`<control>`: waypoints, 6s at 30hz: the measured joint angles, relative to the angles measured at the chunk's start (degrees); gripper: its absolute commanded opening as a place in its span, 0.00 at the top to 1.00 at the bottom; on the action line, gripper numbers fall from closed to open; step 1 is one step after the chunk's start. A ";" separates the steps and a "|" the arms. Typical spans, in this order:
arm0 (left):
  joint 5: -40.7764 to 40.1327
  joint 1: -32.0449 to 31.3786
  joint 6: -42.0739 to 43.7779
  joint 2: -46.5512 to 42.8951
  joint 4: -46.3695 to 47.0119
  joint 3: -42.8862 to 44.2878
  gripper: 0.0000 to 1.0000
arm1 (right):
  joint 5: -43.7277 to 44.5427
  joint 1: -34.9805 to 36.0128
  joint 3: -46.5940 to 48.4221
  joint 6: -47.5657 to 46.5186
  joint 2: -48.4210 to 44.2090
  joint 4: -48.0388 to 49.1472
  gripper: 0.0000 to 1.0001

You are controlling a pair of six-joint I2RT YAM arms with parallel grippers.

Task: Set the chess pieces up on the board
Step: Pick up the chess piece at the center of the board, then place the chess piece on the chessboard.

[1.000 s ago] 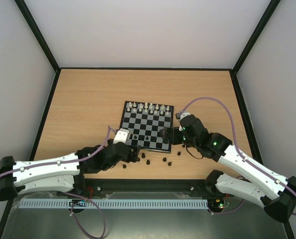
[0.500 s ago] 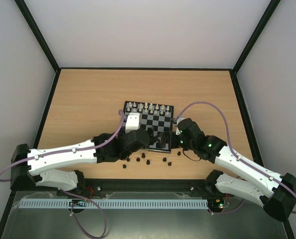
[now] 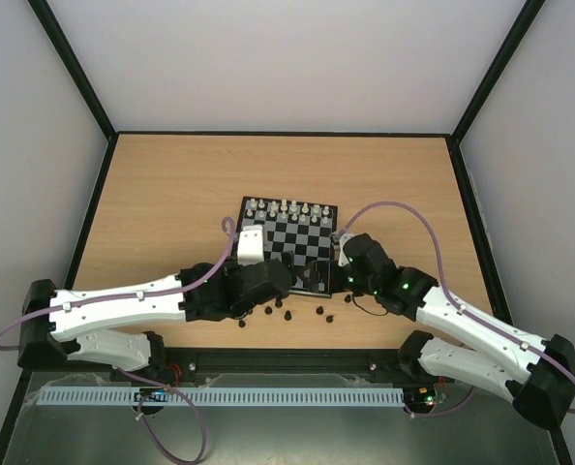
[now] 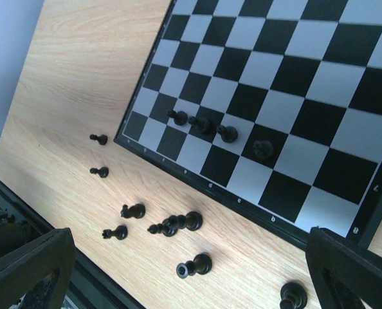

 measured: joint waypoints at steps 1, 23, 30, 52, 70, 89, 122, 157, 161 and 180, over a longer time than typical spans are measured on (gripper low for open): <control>0.00 0.31 -0.13 0.02 -0.02 0.00 0.01 | 0.31 0.00 0.39 -0.37 0.00 -0.09 0.01; 2.73 8.92 5.38 3.96 1.29 2.82 0.01 | 8.87 0.00 3.89 -8.41 6.12 -1.36 0.01; 2.43 9.99 8.04 0.74 -0.81 0.66 0.01 | 11.93 0.00 3.89 -8.39 6.54 -1.79 0.01; 12.61 21.16 23.02 -5.95 15.69 -19.74 0.01 | 26.10 -0.63 6.45 -0.92 12.46 -12.37 0.16; 26.88 30.01 31.23 0.11 27.54 -22.05 0.01 | 17.68 -15.23 5.92 -6.16 30.18 -6.62 0.59; 32.06 33.05 32.06 0.52 30.03 -23.61 0.01 | 17.07 -15.54 9.40 -7.28 35.65 -4.85 0.66; 34.42 33.35 32.24 1.25 30.93 -24.22 0.01 | 16.72 -15.72 6.54 -5.49 32.39 -6.25 0.74; 34.42 34.07 32.24 1.33 31.23 -24.46 0.01 | 17.77 -11.58 11.65 -6.73 26.25 -10.34 0.99; 34.40 34.34 32.22 1.33 31.34 -24.52 0.01 | 17.66 -7.56 14.16 -6.82 27.28 -11.28 0.98; 34.42 35.39 32.20 1.29 31.78 -25.53 0.01 | 15.06 0.02 21.03 -7.54 38.99 -12.13 0.97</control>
